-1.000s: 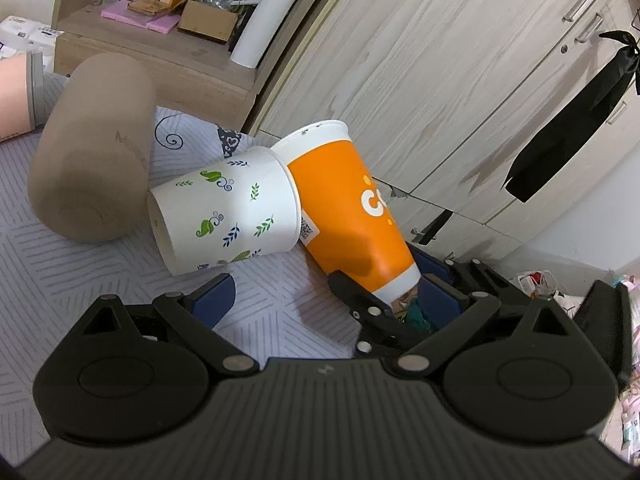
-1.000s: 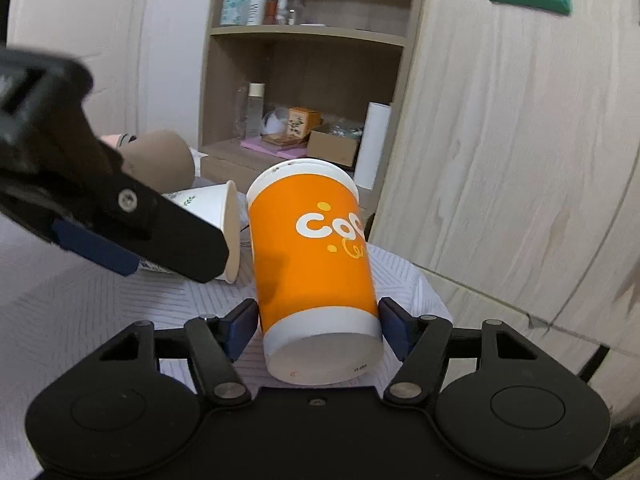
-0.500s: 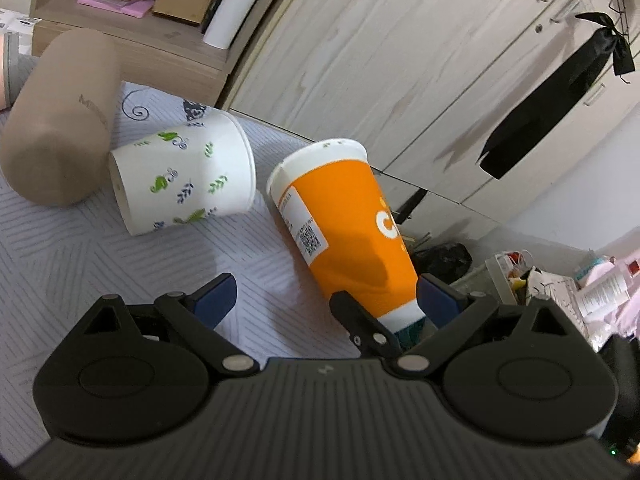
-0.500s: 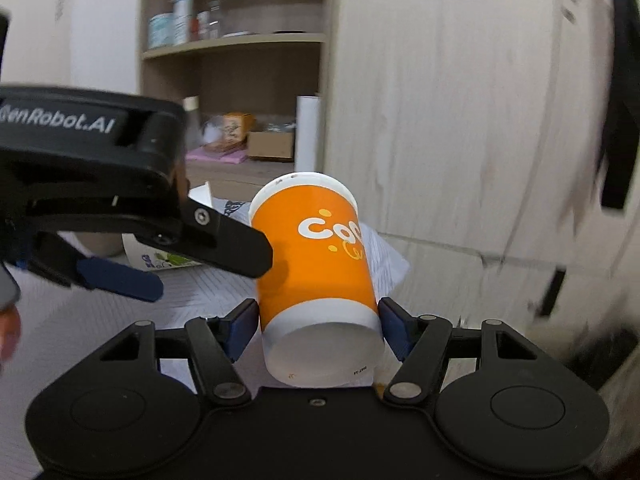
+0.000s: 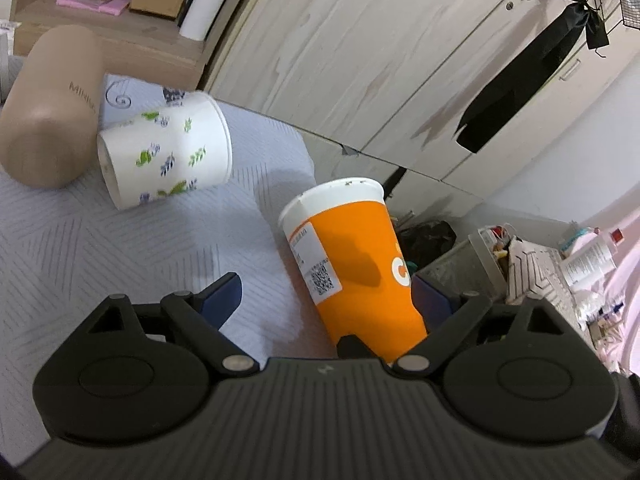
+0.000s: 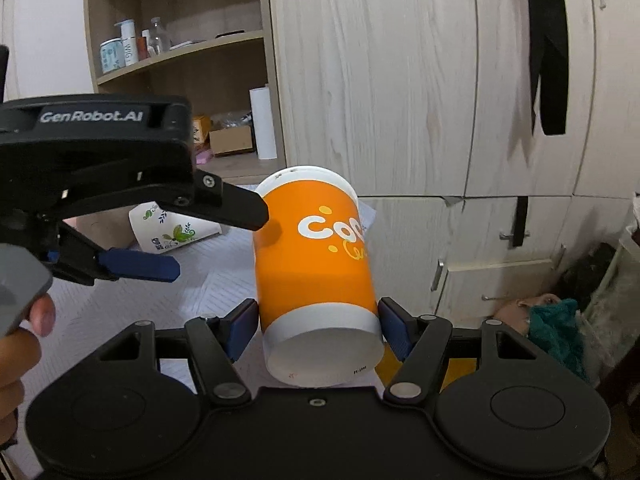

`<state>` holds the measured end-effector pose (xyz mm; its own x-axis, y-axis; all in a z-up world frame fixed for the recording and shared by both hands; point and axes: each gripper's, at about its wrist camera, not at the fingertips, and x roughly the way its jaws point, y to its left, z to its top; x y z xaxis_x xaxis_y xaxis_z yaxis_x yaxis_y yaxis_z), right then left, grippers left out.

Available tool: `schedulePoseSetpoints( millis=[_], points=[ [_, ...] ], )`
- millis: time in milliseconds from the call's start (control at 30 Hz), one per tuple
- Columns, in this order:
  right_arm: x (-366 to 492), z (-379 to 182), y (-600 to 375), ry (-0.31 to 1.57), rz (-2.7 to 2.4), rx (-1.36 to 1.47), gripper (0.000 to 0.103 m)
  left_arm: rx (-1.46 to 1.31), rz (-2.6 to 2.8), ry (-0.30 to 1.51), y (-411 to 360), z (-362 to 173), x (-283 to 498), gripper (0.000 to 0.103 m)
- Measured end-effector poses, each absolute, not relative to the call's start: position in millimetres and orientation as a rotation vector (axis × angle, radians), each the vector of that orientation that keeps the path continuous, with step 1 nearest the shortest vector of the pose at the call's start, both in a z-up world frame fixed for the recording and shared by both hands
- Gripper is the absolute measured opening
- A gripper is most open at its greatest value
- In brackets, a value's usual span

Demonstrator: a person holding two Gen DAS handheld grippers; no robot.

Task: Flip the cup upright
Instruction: 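Lift and rotate the orange cup with the right gripper, rim upward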

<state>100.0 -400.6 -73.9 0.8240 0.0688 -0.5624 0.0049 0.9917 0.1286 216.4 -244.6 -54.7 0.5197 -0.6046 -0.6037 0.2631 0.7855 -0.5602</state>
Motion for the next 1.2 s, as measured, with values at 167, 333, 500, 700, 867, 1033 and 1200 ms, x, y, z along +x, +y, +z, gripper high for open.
schedulePoseSetpoints(
  millis=[167,333,500,700,867,1033,1200],
  points=[
    [85.1,-65.3,-393.3,0.628,0.036,0.172,0.071,-0.446,-0.563,0.901,-235.7,-55.7,205.8,0.087],
    [69.7,-65.6,-385.9,0.696,0.086,0.270,0.071,-0.459,-0.582,0.910,-222.6,-59.1,195.2,0.087],
    [63.4,-65.4,-379.7,0.731,0.157,0.359,0.071,-0.492,-0.613,0.949,-210.3,-67.3,192.4,0.081],
    [71.0,-70.4,-370.3,0.808,0.214,0.374,0.071,-0.523,-0.591,0.943,-190.5,-73.4,190.8,0.067],
    [80.2,-71.6,-367.4,0.863,0.302,0.380,0.072,-0.532,-0.613,0.953,-179.9,-78.3,194.9,0.064],
    [88.3,-65.1,-358.2,0.889,0.391,0.242,0.081,-0.510,-0.625,0.953,-176.2,-77.7,194.2,0.063],
    [107.7,-60.8,-369.0,0.880,0.408,0.256,0.083,-0.516,-0.627,0.970,-175.1,-77.0,196.3,0.064]
  ],
)
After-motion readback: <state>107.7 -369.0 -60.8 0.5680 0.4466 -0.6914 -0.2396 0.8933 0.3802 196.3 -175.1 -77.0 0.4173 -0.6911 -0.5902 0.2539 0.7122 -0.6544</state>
